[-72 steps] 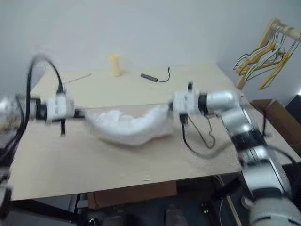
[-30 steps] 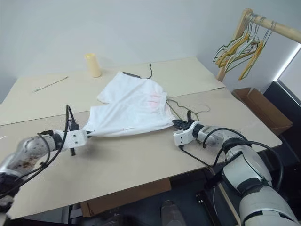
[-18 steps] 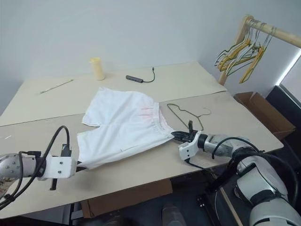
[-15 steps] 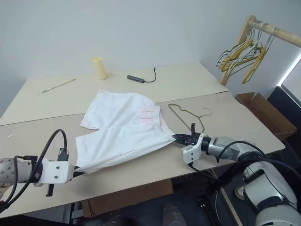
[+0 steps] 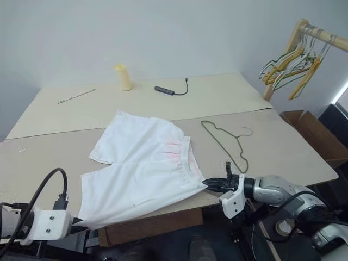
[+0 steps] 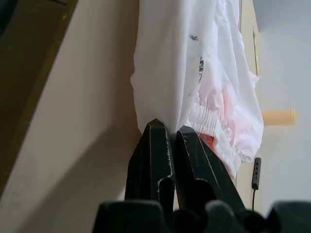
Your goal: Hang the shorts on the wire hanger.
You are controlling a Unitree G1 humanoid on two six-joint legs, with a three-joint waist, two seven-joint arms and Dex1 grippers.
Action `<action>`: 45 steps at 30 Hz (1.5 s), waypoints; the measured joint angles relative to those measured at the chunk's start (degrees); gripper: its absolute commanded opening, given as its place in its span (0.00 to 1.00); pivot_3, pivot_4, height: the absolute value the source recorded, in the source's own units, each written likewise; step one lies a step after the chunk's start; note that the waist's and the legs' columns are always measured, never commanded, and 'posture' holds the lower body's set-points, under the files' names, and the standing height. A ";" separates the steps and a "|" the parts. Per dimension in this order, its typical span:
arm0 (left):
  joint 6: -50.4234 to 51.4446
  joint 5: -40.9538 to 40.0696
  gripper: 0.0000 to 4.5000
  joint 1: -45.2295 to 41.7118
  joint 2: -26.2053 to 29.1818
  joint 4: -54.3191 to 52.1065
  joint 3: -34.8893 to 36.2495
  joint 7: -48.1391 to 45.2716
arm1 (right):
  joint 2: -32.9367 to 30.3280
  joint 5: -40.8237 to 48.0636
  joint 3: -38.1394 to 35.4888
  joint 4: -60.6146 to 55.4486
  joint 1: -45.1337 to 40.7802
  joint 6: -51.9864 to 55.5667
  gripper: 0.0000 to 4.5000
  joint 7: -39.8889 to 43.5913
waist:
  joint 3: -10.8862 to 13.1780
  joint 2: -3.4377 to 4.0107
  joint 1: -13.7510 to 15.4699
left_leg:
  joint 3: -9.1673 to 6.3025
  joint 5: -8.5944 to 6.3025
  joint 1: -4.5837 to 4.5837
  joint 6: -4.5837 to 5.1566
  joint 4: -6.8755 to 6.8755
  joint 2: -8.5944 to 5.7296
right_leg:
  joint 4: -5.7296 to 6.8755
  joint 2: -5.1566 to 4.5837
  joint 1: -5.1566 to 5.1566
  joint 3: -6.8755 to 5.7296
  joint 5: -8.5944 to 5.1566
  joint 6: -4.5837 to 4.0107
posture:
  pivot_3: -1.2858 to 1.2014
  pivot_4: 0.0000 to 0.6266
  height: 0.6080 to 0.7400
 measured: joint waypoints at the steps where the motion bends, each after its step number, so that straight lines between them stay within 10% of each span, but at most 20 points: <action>1: 0.08 0.04 0.00 -0.01 -0.20 -0.18 0.00 -0.05 | -0.06 0.17 -0.22 -0.78 0.49 0.24 0.00 0.65 | 0.01 0.01 0.26 | 0.01 0.00 0.00 0.00 0.00 0.00 | 0.00 0.00 -0.01 0.00 -0.01 0.00 | 0.48 0.14 1.00; 16: -1.35 -6.43 0.93 -4.25 -0.20 3.86 4.53 -8.33 | -11.08 20.57 -5.55 -15.31 12.79 9.22 1.00 18.57 | 0.08 0.06 2.81 | 0.22 -0.28 -0.04 -0.21 0.00 0.04 | -0.03 -0.11 -0.28 -0.09 -0.19 -0.09 | 0.48 0.11 1.00; 25: 13.73 -26.90 0.93 -20.46 -0.25 6.17 8.09 -7.63 | -7.80 42.68 -20.55 -12.93 8.42 42.28 1.00 22.76 | 0.08 0.02 2.73 | 0.23 -0.21 -0.25 -0.10 0.03 -0.01 | -0.05 0.02 -0.15 -0.14 -0.16 -0.05 | 0.47 0.08 1.00; 37: 27.62 -35.86 0.93 -35.67 -5.90 3.35 -0.13 5.94 | 4.43 29.54 -17.22 4.26 -9.30 88.56 1.00 13.21 | -0.06 0.23 2.37 | 0.29 -0.26 -1.04 -0.14 0.05 -0.05 | -0.01 0.33 -0.93 0.03 0.28 0.03 | 0.47 0.06 1.00; 45: 28.41 -35.75 0.94 -38.17 -8.39 2.57 -3.03 8.73 | 5.93 26.97 -16.21 9.16 -14.46 96.56 0.48 19.33 | -0.20 0.12 2.66 | 0.25 -0.26 -1.06 -0.14 0.10 -0.04 | -0.05 0.36 -0.85 -0.04 0.30 0.06 | 0.47 0.06 1.00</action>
